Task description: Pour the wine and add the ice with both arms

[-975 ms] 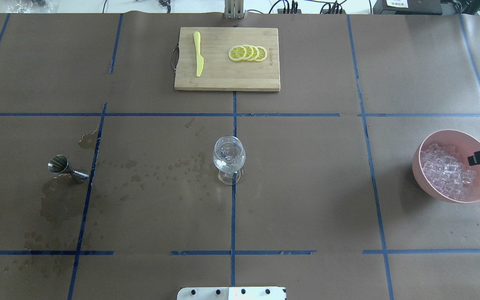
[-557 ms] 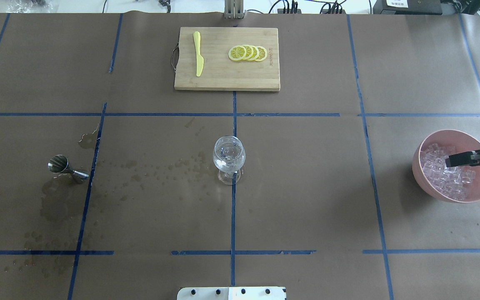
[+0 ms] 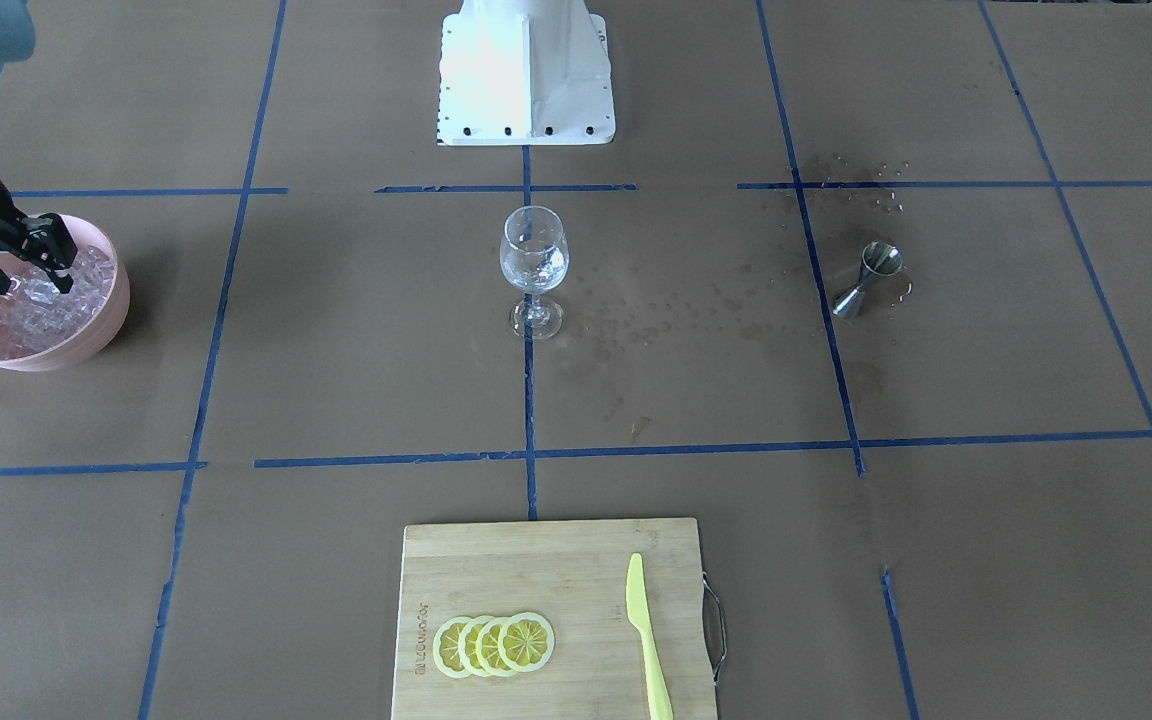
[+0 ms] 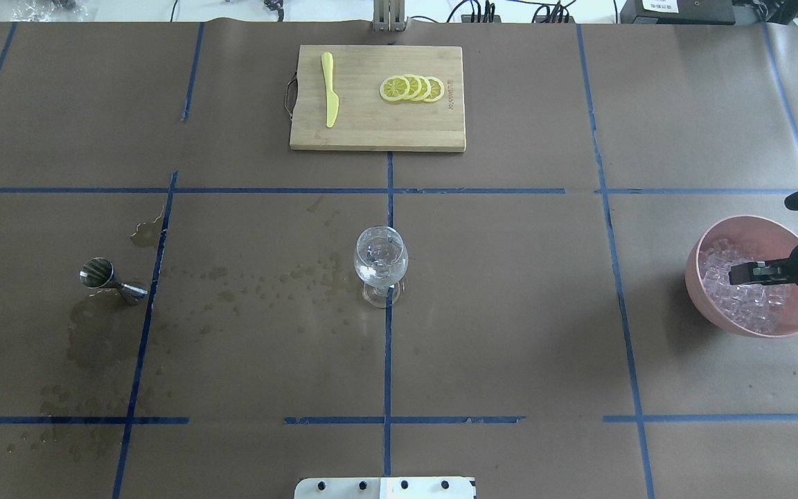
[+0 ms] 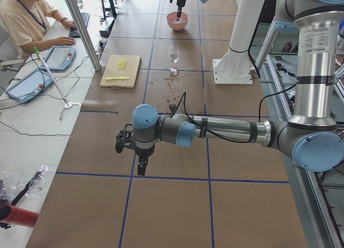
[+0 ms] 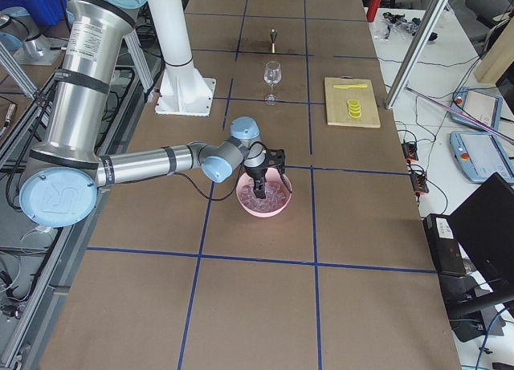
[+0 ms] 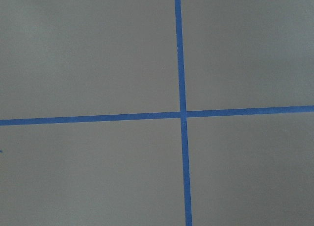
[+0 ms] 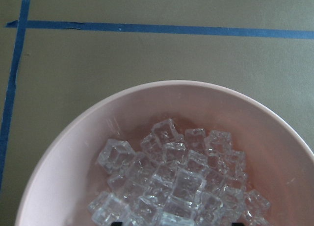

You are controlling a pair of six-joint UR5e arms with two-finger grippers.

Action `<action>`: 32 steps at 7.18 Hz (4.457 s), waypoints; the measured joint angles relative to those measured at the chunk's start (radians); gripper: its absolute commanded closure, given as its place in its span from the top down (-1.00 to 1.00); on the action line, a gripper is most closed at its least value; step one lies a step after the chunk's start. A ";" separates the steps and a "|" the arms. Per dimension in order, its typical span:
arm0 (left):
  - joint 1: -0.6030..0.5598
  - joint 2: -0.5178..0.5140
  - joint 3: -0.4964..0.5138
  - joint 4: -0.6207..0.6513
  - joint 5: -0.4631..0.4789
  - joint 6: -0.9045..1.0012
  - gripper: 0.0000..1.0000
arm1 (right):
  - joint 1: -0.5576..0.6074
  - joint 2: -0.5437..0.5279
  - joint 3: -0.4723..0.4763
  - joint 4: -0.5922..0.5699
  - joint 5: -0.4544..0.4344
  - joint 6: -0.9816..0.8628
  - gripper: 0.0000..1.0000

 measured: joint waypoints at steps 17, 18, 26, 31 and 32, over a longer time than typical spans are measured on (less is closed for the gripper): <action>0.000 -0.010 -0.004 -0.006 -0.001 -0.003 1.00 | -0.276 1.087 0.024 -0.987 -0.185 0.316 -0.89; 0.000 -0.011 -0.004 -0.006 -0.001 -0.002 1.00 | -0.311 1.131 -0.012 -0.989 -0.215 0.350 -0.82; 0.000 -0.009 -0.001 -0.006 0.000 -0.002 1.00 | -0.399 1.260 -0.110 -1.073 -0.272 0.408 1.00; 0.000 -0.005 0.001 -0.004 0.002 -0.004 1.00 | -0.346 1.176 -0.020 -1.069 -0.247 0.324 1.00; 0.000 -0.004 0.001 -0.003 0.002 -0.004 1.00 | -0.277 1.095 0.046 -1.065 -0.222 0.225 1.00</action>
